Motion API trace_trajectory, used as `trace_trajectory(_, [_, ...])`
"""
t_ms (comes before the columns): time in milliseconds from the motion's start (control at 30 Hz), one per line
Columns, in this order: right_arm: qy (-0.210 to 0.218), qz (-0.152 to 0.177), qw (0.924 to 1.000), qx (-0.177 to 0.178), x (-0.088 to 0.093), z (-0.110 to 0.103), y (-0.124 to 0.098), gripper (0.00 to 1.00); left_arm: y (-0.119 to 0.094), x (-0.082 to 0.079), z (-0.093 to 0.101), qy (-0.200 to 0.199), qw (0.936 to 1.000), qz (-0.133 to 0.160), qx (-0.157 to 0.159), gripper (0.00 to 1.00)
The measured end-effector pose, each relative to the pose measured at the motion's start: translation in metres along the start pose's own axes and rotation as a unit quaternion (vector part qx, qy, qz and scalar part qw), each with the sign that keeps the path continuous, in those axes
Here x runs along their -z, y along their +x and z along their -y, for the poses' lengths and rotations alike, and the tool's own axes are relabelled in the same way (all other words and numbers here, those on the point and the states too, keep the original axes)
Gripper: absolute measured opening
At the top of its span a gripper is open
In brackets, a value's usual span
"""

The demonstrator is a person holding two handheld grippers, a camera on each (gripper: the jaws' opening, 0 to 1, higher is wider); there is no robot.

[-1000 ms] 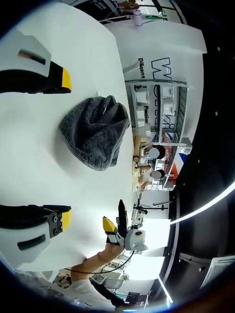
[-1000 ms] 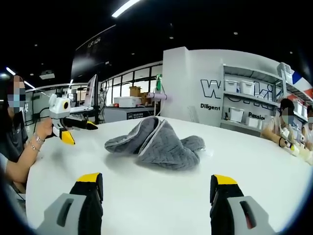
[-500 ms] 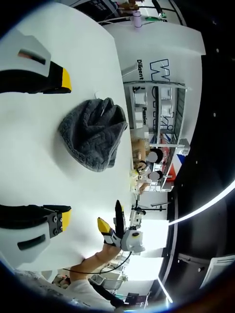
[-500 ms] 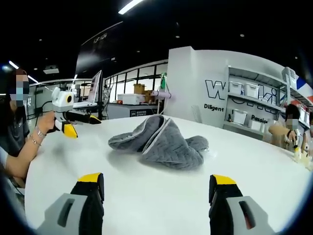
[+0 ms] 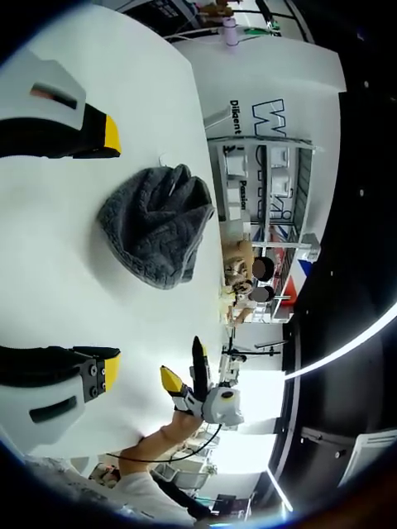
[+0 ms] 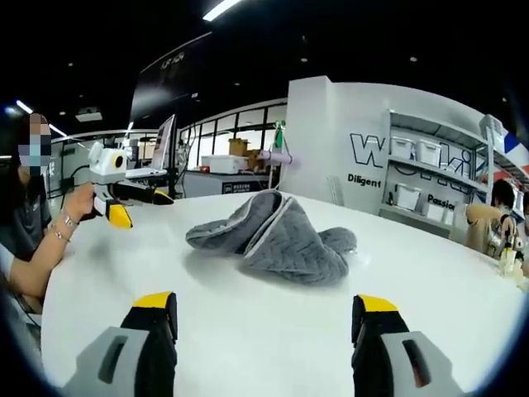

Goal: Fold the towel on the table until its edges align and the towel forms a compact rectangular stack.

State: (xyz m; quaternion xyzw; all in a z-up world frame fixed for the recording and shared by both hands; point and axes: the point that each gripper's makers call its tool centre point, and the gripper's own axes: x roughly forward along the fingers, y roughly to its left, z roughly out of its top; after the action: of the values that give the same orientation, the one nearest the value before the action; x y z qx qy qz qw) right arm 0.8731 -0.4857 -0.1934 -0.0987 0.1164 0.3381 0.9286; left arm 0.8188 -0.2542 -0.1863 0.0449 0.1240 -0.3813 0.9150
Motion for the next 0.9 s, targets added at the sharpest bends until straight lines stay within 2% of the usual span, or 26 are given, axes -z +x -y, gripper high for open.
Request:
trace_trajectory(300, [-0.017, 0.011, 0.9997, -0.013, -0.008, -0.011, -0.003, 0.85, -0.003, -0.002, 0.003, 0.001, 1.0000, 0.001, -0.003, 0.99])
trace_trajectory(700, [-0.018, 0.011, 0.9990, -0.041, -0.018, -0.026, 0.007, 0.82, -0.003, -0.006, 0.007, -0.001, 1.0000, 0.001, -0.004, 0.99])
trace_trajectory(800, [-0.023, 0.013, 0.9989, -0.040, -0.024, -0.026, 0.008, 0.81, -0.004, -0.008, 0.009, 0.001, 1.0000, 0.003, -0.004, 0.99])
trace_trajectory(900, [-0.031, 0.026, 0.9985, -0.038, -0.040, -0.026, 0.007, 0.81, -0.004, -0.011, 0.010, 0.002, 1.0000, 0.006, -0.002, 0.99])
